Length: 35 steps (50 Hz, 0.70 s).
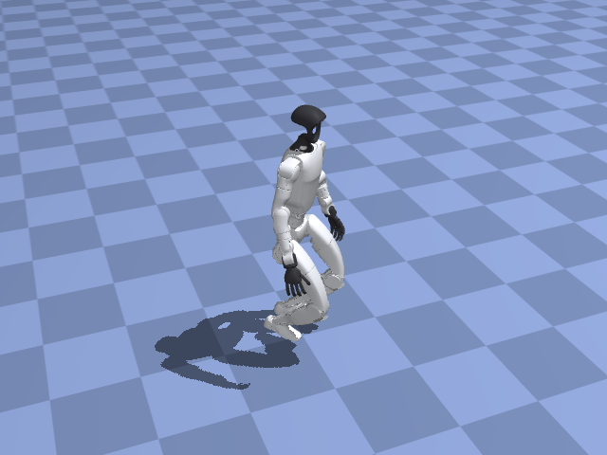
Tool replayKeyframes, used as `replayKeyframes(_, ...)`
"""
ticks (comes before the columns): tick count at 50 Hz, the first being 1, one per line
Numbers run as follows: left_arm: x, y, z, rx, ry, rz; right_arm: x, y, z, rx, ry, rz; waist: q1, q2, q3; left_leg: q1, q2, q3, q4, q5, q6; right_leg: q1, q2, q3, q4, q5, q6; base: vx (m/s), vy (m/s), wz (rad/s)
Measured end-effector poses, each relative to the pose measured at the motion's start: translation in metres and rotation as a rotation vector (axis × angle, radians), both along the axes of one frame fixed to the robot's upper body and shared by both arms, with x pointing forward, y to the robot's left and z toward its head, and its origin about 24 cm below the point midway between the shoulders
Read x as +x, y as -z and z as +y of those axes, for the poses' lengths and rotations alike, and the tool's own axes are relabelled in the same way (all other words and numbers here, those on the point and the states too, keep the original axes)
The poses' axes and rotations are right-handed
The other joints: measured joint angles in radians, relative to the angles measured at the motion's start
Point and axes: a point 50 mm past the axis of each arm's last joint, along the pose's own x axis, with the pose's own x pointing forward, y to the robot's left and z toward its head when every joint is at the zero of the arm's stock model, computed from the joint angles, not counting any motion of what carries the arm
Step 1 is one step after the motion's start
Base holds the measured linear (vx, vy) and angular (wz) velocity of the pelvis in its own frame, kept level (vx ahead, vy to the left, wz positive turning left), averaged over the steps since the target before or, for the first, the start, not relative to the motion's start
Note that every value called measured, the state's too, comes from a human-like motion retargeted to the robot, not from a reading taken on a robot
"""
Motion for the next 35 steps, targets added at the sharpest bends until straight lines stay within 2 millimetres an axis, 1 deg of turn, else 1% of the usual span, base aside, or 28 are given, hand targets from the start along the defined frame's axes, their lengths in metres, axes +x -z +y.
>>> replayKeyframes(2, 0.018, 0.0, -0.01, -0.016, 0.091, 0.008, 0.006, 0.003, 0.007, 0.004, -0.047, 0.043, -0.011, -0.01, 0.017, -0.048, 0.005, 0.022, 0.027, 0.0, 0.02, -0.036, -0.059, -0.036, 0.036, -0.032, -0.011, -0.16, -0.03, 0.5)
replayKeyframes(3, 0.03, -0.003, -0.015, -0.025, 0.129, -0.028, 0.01, 0.003, 0.01, 0.009, -0.063, 0.039, -0.011, -0.012, 0.023, -0.042, -0.005, 0.02, 0.018, 0.0, 0.02, -0.03, -0.065, -0.038, 0.037, -0.032, -0.008, 0.03, -0.02, 0.28)
replayKeyframes(5, 0.044, -0.01, -0.017, -0.027, 0.195, -0.115, 0.017, 0.0, 0.014, 0.018, -0.1, 0.002, -0.007, -0.014, 0.042, 0.05, -0.042, -0.004, -0.052, 0.0, 0.004, 0.051, -0.022, 0.003, -0.033, 0.009, 0.018, 0.18, 0.0, -0.09)
replayKeyframes(6, 0.045, -0.014, -0.014, -0.016, 0.205, -0.151, 0.022, -0.003, 0.014, 0.016, -0.114, -0.033, 0.01, 0.003, 0.042, 0.104, -0.036, -0.024, -0.126, 0.056, -0.021, 0.099, 0.026, 0.027, -0.124, 0.092, 0.017, 0.23, -0.01, -0.5)
replayKeyframes(7, 0.045, -0.017, -0.011, -0.003, 0.21, -0.183, 0.026, -0.006, 0.013, 0.012, -0.126, -0.066, 0.023, 0.016, 0.035, 0.146, -0.027, -0.035, -0.202, 0.152, -0.047, 0.138, 0.06, 0.046, -0.211, 0.203, 0.019, 0.2, -0.03, -0.54)
replayKeyframes(8, 0.043, -0.02, -0.008, 0.015, 0.204, -0.207, 0.03, -0.01, 0.012, 0.003, -0.135, -0.097, 0.025, 0.022, 0.015, 0.164, -0.012, -0.027, -0.279, 0.325, -0.075, 0.154, 0.064, 0.054, -0.29, 0.369, 0.025, 0.16, -0.05, -0.31)
replayKeyframes(9, 0.041, -0.022, -0.005, 0.033, 0.193, -0.226, 0.034, -0.013, 0.011, -0.011, -0.147, -0.122, 0.027, 0.025, -0.006, 0.162, 0.001, -0.015, -0.33, 0.445, -0.097, 0.151, 0.062, 0.061, -0.341, 0.48, 0.032, 0.12, -0.06, -0.13)
replayKeyframes(10, 0.039, -0.024, -0.001, 0.051, 0.179, -0.242, 0.037, -0.017, 0.01, -0.027, -0.16, -0.144, 0.029, 0.026, -0.027, 0.15, 0.012, -0.002, -0.366, 0.538, -0.118, 0.136, 0.056, 0.065, -0.377, 0.564, 0.041, 0.08, -0.04, -0.1)
replayKeyframes(12, 0.032, -0.025, 0.007, 0.083, 0.148, -0.243, 0.042, -0.022, 0.006, -0.057, -0.183, -0.174, 0.034, 0.028, -0.049, 0.113, 0.018, 0.005, -0.368, 0.581, -0.12, 0.098, 0.045, 0.077, -0.376, 0.602, 0.046, 0.0, 0.0, 0.0)
replayKeyframes(16, 0.012, -0.018, 0.014, 0.101, 0.08, -0.175, 0.045, -0.024, 0.004, -0.076, -0.185, -0.188, 0.04, 0.032, -0.051, 0.075, 0.003, -0.016, -0.32, 0.547, -0.084, 0.063, 0.037, 0.105, -0.321, 0.564, 0.031, -0.03, -0.01, 0.03)
replayKeyframes(18, 0.002, -0.012, 0.013, 0.089, 0.045, -0.122, 0.045, -0.022, 0.006, -0.062, -0.172, -0.179, 0.041, 0.031, -0.045, 0.076, 0.0, -0.019, -0.301, 0.494, -0.067, 0.062, 0.037, 0.113, -0.298, 0.525, 0.032, -0.1, -0.01, 0.1)
replayKeyframes(20, -0.012, -0.005, 0.009, 0.061, 0.007, -0.06, 0.038, -0.016, 0.012, -0.032, -0.152, -0.146, 0.042, 0.028, -0.035, 0.07, 0.002, -0.021, -0.248, 0.408, -0.05, 0.053, 0.038, 0.115, -0.247, 0.453, 0.029, -0.17, -0.01, 0.04)
replayKeyframes(22, -0.021, 0.002, 0.002, 0.019, -0.027, -0.001, 0.03, -0.008, 0.019, 0.004, -0.154, -0.088, 0.049, 0.022, -0.022, 0.069, 0.009, -0.023, -0.168, 0.189, -0.022, 0.049, 0.029, 0.091, -0.168, 0.243, 0.031, -0.19, 0.0, -0.12)
replayKeyframes(23, -0.024, 0.005, -0.002, -0.003, -0.035, 0.027, 0.025, -0.003, 0.024, 0.018, -0.166, -0.05, 0.052, 0.018, -0.009, 0.061, 0.021, -0.016, -0.106, 0.057, -0.01, 0.038, 0.013, 0.07, -0.105, 0.124, 0.046, -0.24, -0.02, 0.03)
replayKeyframes(24, -0.024, 0.007, -0.006, -0.018, -0.035, 0.052, 0.021, 0.001, 0.028, 0.026, -0.177, -0.01, 0.043, 0.008, 0.004, 0.042, 0.023, -0.004, -0.08, 0.008, 0.004, 0.022, -0.024, 0.045, -0.054, 0.045, 0.054, -0.3, -0.06, 0.38)
replayKeyframes(25, -0.022, 0.009, -0.009, -0.031, -0.03, 0.076, 0.018, 0.004, 0.031, 0.03, -0.189, 0.03, 0.029, -0.005, 0.016, 0.017, 0.019, 0.011, -0.07, 0.0, 0.018, 0.004, -0.072, 0.019, -0.009, -0.015, 0.058, -0.31, -0.06, 0.65)
replayKeyframes(27, -0.009, 0.01, -0.016, -0.054, -0.034, 0.083, 0.016, 0.009, 0.038, 0.042, -0.213, 0.085, 0.011, -0.022, 0.031, -0.02, 0.013, 0.034, -0.062, 0.0, 0.04, -0.033, -0.125, -0.004, 0.013, -0.031, 0.045, -0.2, -0.02, 0.48)
replayKeyframes(28, -0.002, 0.01, -0.018, -0.064, -0.037, 0.07, 0.015, 0.01, 0.04, 0.05, -0.219, 0.102, 0.008, -0.022, 0.041, -0.013, 0.008, 0.035, -0.063, 0.0, 0.037, -0.026, -0.126, -0.005, 0.011, -0.029, 0.044, 0.0, 0.0, 0.0)
replayKeyframes(30, 0.003, 0.009, -0.018, -0.07, -0.039, 0.049, 0.009, 0.012, 0.04, 0.063, -0.218, 0.121, 0.013, -0.016, 0.062, 0.043, 0.002, 0.027, -0.101, 0.0, 0.02, 0.029, -0.095, 0.005, -0.048, 0.008, 0.046, 0.07, 0.01, -0.12)
replayKeyframes(33, 0.001, 0.007, -0.012, -0.055, -0.037, 0.034, 0.005, 0.012, 0.035, 0.078, -0.196, 0.115, 0.029, 0.015, 0.064, 0.122, 0.009, 0.005, -0.231, 0.073, -0.016, 0.103, -0.013, 0.032, -0.199, 0.114, 0.046, 0.08, 0.01, -0.25)
replayKeyframes(35, 0.0, 0.006, -0.008, -0.045, -0.028, 0.031, 0.004, 0.011, 0.031, 0.082, -0.185, 0.11, 0.031, 0.03, 0.052, 0.143, 0.013, -0.004, -0.303, 0.14, -0.037, 0.126, 0.017, 0.044, -0.278, 0.171, 0.043, 0.03, 0.0, -0.1)
